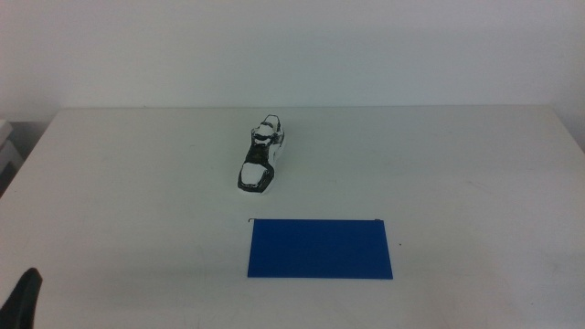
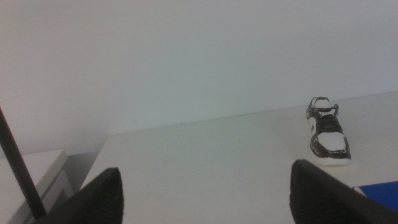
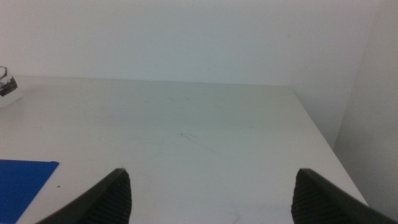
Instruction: Use one arm to grab the shoe from the table and place it on the mat.
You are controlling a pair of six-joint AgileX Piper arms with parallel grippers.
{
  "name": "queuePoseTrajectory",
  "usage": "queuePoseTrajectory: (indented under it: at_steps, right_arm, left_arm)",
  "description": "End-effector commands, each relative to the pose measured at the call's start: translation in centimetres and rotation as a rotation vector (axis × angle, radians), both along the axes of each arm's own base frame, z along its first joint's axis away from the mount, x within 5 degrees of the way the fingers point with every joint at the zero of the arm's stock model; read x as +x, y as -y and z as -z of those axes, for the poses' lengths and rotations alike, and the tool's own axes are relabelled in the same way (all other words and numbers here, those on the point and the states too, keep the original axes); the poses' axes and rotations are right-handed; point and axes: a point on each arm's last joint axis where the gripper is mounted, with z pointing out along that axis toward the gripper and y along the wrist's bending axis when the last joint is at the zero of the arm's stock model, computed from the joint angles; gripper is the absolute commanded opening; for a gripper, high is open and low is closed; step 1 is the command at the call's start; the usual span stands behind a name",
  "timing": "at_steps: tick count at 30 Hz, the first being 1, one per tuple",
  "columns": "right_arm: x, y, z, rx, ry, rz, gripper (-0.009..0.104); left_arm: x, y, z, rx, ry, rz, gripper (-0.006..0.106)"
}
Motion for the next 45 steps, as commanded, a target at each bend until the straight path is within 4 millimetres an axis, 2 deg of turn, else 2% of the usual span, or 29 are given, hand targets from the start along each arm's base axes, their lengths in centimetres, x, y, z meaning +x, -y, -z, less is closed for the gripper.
queuePoseTrajectory:
  at_steps: [1, 10, 13, 22, 27, 33, 36, 41, 45]
  right_arm:
    - [-0.2, 0.0, -1.2, -0.024, 0.108, 0.000, 0.066]
    - [-0.2, 0.0, -1.2, -0.024, 0.108, 0.000, 0.066]
    - [-0.2, 0.0, -1.2, -0.024, 0.108, 0.000, 0.066]
    - [-0.2, 0.0, -1.2, -0.024, 0.108, 0.000, 0.066]
    - [-0.2, 0.0, -1.2, -0.024, 0.108, 0.000, 0.066]
    - [-0.2, 0.0, -1.2, -0.024, 0.108, 0.000, 0.066]
    - [-0.2, 0.0, -1.2, -0.024, 0.108, 0.000, 0.066]
    - [-0.2, 0.0, -1.2, -0.024, 0.108, 0.000, 0.066]
    - [-0.2, 0.0, -1.2, -0.024, 0.108, 0.000, 0.066]
  left_arm:
    - [0.0, -0.1, -2.6, -0.035, 0.092, -0.004, 0.090]
    - [1.9, 0.4, -9.1, -0.033, 0.047, 0.048, 0.090]
    - [3.1, 0.9, -11.3, -0.029, 0.014, 0.082, 0.090]
    - [8.7, 2.0, -18.3, -0.027, -0.019, 0.108, 0.090]
    - [11.9, 2.5, -21.2, -0.015, -0.081, 0.115, 0.090]
    - [16.3, 3.4, -23.3, 0.006, -0.249, 0.132, 0.090]
    - [18.5, 3.8, -23.6, 0.014, -0.327, 0.139, 0.090]
    - [21.7, 4.5, -22.3, -0.011, -0.467, 0.161, 0.090]
    - [23.3, 5.2, -20.7, -0.071, -0.544, 0.188, 0.090]
